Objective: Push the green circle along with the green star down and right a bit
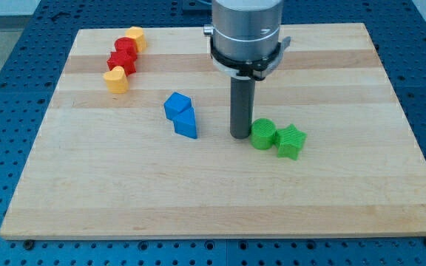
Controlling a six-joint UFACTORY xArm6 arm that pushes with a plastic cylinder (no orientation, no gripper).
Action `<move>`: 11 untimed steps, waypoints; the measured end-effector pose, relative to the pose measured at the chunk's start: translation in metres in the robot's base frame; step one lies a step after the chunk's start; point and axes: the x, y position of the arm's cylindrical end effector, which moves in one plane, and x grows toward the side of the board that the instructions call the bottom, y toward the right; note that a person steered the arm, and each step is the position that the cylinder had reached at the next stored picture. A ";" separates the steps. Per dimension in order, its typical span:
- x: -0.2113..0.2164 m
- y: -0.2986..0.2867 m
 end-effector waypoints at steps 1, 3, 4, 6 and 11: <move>0.005 0.013; 0.006 0.014; -0.005 0.009; -0.041 0.017; -0.003 0.035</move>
